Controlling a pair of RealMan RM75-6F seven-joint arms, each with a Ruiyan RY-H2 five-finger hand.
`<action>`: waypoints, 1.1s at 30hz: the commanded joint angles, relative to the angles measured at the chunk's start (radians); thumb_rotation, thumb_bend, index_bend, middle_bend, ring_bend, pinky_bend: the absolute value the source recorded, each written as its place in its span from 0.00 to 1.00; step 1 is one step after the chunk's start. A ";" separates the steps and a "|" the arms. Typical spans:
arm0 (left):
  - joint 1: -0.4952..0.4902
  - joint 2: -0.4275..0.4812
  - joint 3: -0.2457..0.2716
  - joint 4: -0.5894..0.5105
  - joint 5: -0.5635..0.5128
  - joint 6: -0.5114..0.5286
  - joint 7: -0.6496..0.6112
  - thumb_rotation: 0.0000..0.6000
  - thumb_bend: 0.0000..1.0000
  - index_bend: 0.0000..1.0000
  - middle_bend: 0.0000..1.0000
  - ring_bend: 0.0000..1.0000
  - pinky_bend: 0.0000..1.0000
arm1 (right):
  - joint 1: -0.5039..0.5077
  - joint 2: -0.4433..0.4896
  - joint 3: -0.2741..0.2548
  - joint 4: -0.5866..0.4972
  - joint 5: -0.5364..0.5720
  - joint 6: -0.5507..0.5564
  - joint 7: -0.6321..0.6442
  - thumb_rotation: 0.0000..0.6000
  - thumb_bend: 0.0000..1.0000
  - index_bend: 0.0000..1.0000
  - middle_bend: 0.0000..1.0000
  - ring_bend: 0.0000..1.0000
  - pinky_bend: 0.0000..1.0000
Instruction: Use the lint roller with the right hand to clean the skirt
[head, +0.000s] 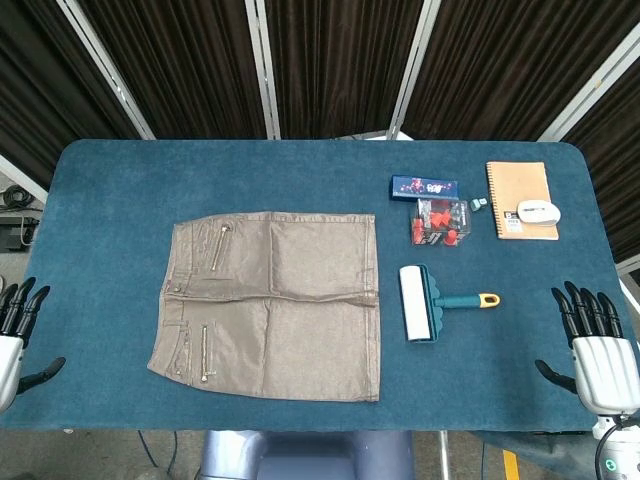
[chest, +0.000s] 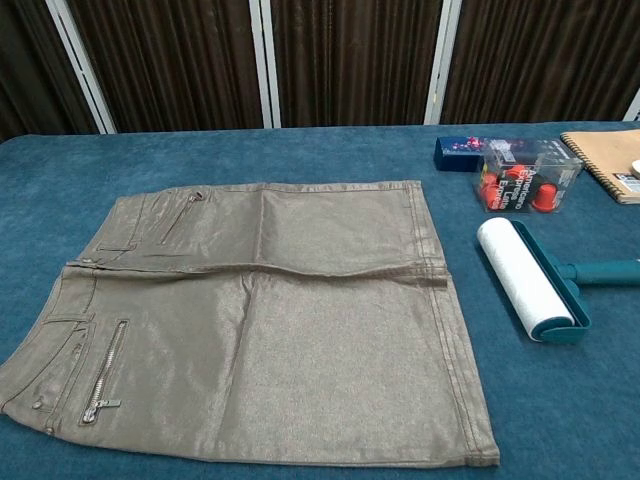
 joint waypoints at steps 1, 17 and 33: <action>0.000 0.002 0.002 -0.003 -0.001 -0.004 0.001 1.00 0.00 0.00 0.00 0.00 0.00 | 0.000 0.002 0.000 0.001 0.002 -0.003 0.001 1.00 0.00 0.00 0.00 0.00 0.00; -0.022 0.011 -0.020 -0.013 -0.065 -0.058 0.000 1.00 0.00 0.00 0.00 0.00 0.00 | 0.208 -0.066 0.020 0.263 0.057 -0.376 0.165 1.00 0.12 0.18 0.19 0.08 0.08; -0.038 -0.022 -0.048 -0.001 -0.156 -0.094 0.065 1.00 0.00 0.00 0.00 0.00 0.00 | 0.410 -0.273 0.005 0.582 0.026 -0.604 0.272 1.00 0.27 0.22 0.26 0.17 0.23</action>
